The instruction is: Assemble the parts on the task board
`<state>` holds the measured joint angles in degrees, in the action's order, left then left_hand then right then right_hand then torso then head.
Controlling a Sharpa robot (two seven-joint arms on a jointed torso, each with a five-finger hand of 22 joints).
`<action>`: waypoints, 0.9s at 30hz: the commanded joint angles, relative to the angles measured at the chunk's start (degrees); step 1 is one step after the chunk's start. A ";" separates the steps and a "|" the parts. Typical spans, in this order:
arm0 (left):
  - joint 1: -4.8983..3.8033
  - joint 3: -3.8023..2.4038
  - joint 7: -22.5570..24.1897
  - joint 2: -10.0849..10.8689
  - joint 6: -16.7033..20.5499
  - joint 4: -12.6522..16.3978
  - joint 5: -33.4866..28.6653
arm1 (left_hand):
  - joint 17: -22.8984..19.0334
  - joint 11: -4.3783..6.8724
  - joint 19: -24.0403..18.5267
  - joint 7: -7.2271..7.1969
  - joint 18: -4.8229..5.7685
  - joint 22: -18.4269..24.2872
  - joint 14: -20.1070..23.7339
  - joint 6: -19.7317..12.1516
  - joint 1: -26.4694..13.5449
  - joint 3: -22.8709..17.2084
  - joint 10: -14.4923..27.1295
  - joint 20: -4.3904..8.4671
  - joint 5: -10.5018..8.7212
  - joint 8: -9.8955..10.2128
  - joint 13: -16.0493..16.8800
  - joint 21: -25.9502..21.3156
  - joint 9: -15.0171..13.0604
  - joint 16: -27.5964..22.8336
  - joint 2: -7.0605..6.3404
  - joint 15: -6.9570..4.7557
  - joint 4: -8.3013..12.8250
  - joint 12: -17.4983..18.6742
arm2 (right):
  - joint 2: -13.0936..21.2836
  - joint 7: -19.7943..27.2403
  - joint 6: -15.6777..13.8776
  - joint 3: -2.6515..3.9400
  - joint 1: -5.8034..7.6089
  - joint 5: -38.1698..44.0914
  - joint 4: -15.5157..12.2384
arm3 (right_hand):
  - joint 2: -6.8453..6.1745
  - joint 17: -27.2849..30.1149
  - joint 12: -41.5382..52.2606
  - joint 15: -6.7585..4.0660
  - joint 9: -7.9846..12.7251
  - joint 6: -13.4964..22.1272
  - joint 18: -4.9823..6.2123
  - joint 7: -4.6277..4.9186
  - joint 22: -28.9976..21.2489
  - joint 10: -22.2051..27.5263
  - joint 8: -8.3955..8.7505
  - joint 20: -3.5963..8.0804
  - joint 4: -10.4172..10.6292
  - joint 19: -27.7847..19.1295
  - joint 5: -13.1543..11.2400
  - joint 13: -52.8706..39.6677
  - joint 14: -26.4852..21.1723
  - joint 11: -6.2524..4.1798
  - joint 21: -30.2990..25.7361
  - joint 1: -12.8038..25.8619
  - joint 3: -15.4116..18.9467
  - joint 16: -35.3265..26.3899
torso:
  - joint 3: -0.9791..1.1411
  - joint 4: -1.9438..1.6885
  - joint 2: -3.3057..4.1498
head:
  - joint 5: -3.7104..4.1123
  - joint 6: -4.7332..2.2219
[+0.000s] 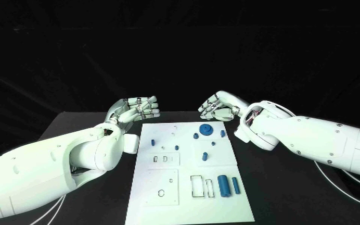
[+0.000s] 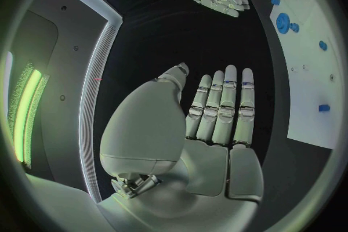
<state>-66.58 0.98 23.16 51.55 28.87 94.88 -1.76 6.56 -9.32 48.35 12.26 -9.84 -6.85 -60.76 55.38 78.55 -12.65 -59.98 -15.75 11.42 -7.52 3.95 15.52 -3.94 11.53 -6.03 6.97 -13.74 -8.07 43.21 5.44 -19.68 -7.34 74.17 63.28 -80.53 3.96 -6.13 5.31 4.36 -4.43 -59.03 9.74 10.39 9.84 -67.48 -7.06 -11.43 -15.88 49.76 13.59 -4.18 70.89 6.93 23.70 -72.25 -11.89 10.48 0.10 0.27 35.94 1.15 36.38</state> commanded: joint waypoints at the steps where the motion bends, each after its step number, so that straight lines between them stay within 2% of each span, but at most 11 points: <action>1: -0.55 -0.17 -1.44 0.82 -3.47 1.52 1.25 | 0.07 -0.03 0.31 0.07 -0.78 -0.01 -0.34 0.26 0.80 0.08 -0.23 0.04 0.04 0.29 -0.06 0.20 0.10 -0.12 0.01 0.07 0.22 0.32 | -0.37 -7.83 6.13 0.02 0.42 17.24 -0.42 | -3.66 -6.11 0.40 -4.73 -0.17 -3.79 0.75 -2.35 3.36 -6.09 0.37 5.21 0.21 13.15 -1.01 -1.31 15.23 -2.76 7.72 1.13 0.32 8.17 | 0.13 0.11 2.13 | 0.11 -0.23; 3: -0.79 -0.20 -1.55 1.36 -3.60 2.27 1.01 | 0.07 -0.03 0.32 0.08 -0.78 0.00 -0.36 0.26 0.83 0.07 -0.23 0.05 0.04 0.32 -0.07 0.20 0.10 -0.14 0.01 0.07 0.24 0.35 | -0.60 -9.23 5.88 0.03 0.60 20.73 -0.85 | -3.89 -10.09 -0.21 -5.32 -0.05 -3.80 0.75 -2.73 4.58 -5.90 0.97 6.11 0.46 15.90 -0.50 -1.73 15.81 -3.02 9.96 1.34 0.53 13.99 | 0.16 0.19 2.74 | 0.07 -0.43; 6: -1.02 -0.24 -1.62 1.91 -3.66 3.07 0.75 | 0.08 -0.05 0.34 0.11 -0.77 0.01 -0.40 0.25 0.87 0.07 -0.20 0.06 0.04 0.37 -0.08 0.21 0.11 -0.18 0.02 0.08 0.26 0.42 | -0.93 -10.93 5.68 0.03 0.75 24.70 -1.37 | -4.27 -19.30 -0.92 -5.40 0.01 -3.97 0.56 -2.62 6.32 -5.48 1.78 6.73 0.71 17.68 0.88 -2.60 15.32 -3.21 12.56 1.63 0.37 25.93 | 0.21 0.20 3.51 | 0.05 -0.57; 8: -1.16 -0.30 -1.56 2.24 -3.79 3.63 0.62 | 0.10 -0.10 0.39 0.16 -0.77 0.04 -0.48 0.21 0.89 0.09 -0.13 0.07 0.03 0.48 -0.12 0.21 0.14 -0.26 0.03 0.09 0.27 0.58 | -1.27 -12.32 5.72 0.04 0.83 27.93 -1.78 | -4.67 -38.64 -0.75 -5.33 0.01 -4.02 0.58 -2.80 8.20 -5.07 2.32 7.06 0.90 18.84 1.33 -3.32 16.44 -3.15 15.23 1.97 0.07 44.90 | 0.25 0.14 4.01 | 0.14 -0.60; 9: -1.22 -0.33 -1.50 2.35 -3.86 3.86 0.58 | 0.12 -0.17 0.42 0.22 -0.76 0.07 -0.54 0.17 0.79 0.22 -0.07 0.08 0.01 0.62 -0.14 0.20 0.16 -0.38 -0.04 0.12 0.22 0.76 | -1.47 -13.09 5.71 0.04 0.86 29.71 -1.99 | -4.71 -45.72 -0.56 -5.36 0.00 -4.02 0.29 -2.95 11.12 -5.18 2.48 7.14 0.98 19.98 1.54 -3.59 16.82 -3.41 17.81 2.02 -0.13 51.24 | 0.28 0.09 4.27 | 0.08 -0.70; 10: -1.26 -0.37 -1.44 2.44 -3.93 4.08 0.55 | 0.14 -0.24 0.45 0.29 -0.75 0.12 -0.59 0.11 0.59 0.43 0.03 0.09 -0.02 0.79 -0.16 0.18 0.18 -0.54 -0.17 0.17 0.13 0.98 | -1.64 -13.67 5.72 0.04 0.88 31.06 -2.13 | -4.98 -51.77 -0.37 -5.53 -0.03 -4.07 -0.36 -3.19 16.31 -5.18 2.68 7.18 1.09 21.60 1.75 -3.94 16.80 -3.35 22.12 2.16 -0.43 57.01 | 0.31 0.02 4.49 | 0.14 -0.86; 11: -1.30 -0.42 -1.39 2.53 -3.99 4.30 0.53 | 0.15 -0.30 0.46 0.33 -0.74 0.18 -0.61 0.07 0.43 0.64 0.09 0.08 -0.03 0.95 -0.17 0.15 0.18 -0.71 -0.28 0.21 0.07 1.18 | -1.83 -14.19 5.79 0.04 0.89 32.24 -2.23 | -5.24 -54.84 -0.45 -5.40 -0.04 -4.04 -0.80 -3.12 19.69 -4.79 2.86 7.17 1.31 22.32 1.79 -4.09 16.68 -3.28 24.80 2.48 -0.60 59.94 | 0.31 -0.04 4.71 | 0.32 -1.02; 13: -1.37 -0.52 -1.31 2.68 -4.09 4.70 0.49 | 0.16 -0.32 0.46 0.37 -0.73 0.22 -0.62 0.03 0.31 0.79 0.14 0.07 -0.03 1.06 -0.17 0.13 0.19 -0.83 -0.34 0.24 0.02 1.32 | -2.19 -14.99 6.07 0.04 0.91 33.91 -2.23 | -5.42 -58.30 -1.20 -4.95 -0.06 -3.97 -1.36 -2.84 24.27 -2.91 3.07 6.95 1.87 23.18 1.79 -3.78 16.48 -2.80 28.40 3.04 -1.05 63.00 | 0.31 -0.09 5.10 | 0.48 -1.32; 16: -1.46 -0.63 -1.28 2.83 -4.16 5.17 0.46 | 0.17 -0.35 0.46 0.41 -0.73 0.25 -0.64 0.01 0.22 0.90 0.20 0.07 -0.04 1.14 -0.18 0.11 0.19 -0.92 -0.38 0.27 -0.02 1.44 | -2.59 -15.64 6.53 0.04 0.92 35.35 -2.03 | -5.90 -61.17 -1.29 -4.55 -0.09 -3.81 -1.65 -2.55 27.70 -1.51 3.18 6.69 2.10 23.59 1.78 -3.40 16.30 -2.55 31.13 3.08 -1.62 65.49 | 0.28 -0.19 5.55 | 0.54 -1.34; 27: -1.71 -0.79 -1.15 2.98 -4.16 5.94 0.32 | 0.34 -0.61 0.60 0.71 -0.75 0.43 -1.08 -0.46 -0.25 1.52 0.73 0.07 -0.02 1.87 -0.21 0.07 0.23 -1.30 -0.23 0.36 -0.37 2.26 | -3.77 -16.02 9.23 0.03 0.86 35.59 -1.13 | -6.33 -67.34 -1.19 -4.53 -0.08 -3.21 -3.02 -2.51 38.91 0.41 3.24 6.11 2.77 26.26 1.91 -2.65 16.64 -2.39 39.46 2.88 -3.27 70.39 | 0.35 -0.36 6.61 | 0.70 -1.34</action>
<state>-68.17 0.26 21.66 54.57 25.91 100.58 -1.42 6.85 -9.85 48.55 12.67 -9.82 -6.48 -61.49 54.95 78.82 -11.45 -59.45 -15.55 11.42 -5.93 3.79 15.52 -3.76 10.62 -6.21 7.28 -14.11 -6.11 39.58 -9.48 -12.98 -7.33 75.04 97.12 -81.77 -1.76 -73.26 3.97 -0.40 -4.49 -62.68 7.66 7.75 48.02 -67.40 -4.17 -5.35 -13.12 75.68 15.65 -6.91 84.02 4.49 62.63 -69.32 -14.82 80.69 0.43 -0.03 42.15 1.82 35.02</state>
